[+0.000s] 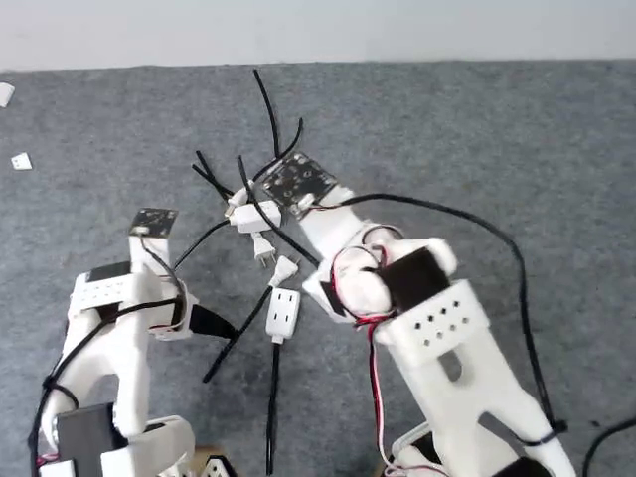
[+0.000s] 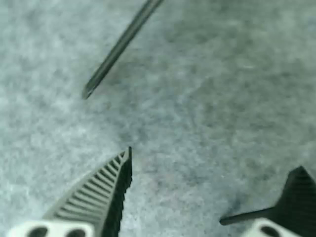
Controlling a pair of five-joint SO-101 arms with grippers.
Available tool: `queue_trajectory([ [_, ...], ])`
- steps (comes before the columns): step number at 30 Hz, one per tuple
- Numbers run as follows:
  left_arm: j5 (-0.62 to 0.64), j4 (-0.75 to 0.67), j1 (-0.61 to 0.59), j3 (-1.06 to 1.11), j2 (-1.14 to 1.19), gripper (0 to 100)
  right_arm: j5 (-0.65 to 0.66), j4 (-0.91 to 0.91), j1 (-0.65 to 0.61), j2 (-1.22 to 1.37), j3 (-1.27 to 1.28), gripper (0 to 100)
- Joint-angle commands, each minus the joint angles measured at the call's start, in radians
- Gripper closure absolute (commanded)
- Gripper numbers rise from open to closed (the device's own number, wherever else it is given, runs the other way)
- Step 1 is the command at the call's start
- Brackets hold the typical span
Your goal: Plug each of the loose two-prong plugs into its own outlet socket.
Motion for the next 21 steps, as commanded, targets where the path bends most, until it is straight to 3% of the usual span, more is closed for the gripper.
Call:
queue_trajectory([
  [1,-0.061,0.002,0.061,-0.008,-0.057,60,-0.018,-0.130,-0.025,0.022,0.048,98.9],
  [8,-0.057,-0.130,0.109,0.028,-0.155,73,-0.025,-0.283,-0.027,0.025,0.187,98.9],
  [12,0.094,-0.236,0.109,0.025,-0.160,81,-0.025,-0.352,-0.027,0.024,0.242,98.9],
  [18,0.081,-0.242,0.114,0.007,-0.155,98,-0.046,-0.374,-0.027,0.010,0.242,98.9],
  [21,0.080,-0.242,0.117,0.005,-0.155,99,-0.072,-0.390,-0.027,-0.050,0.249,98.9],
])
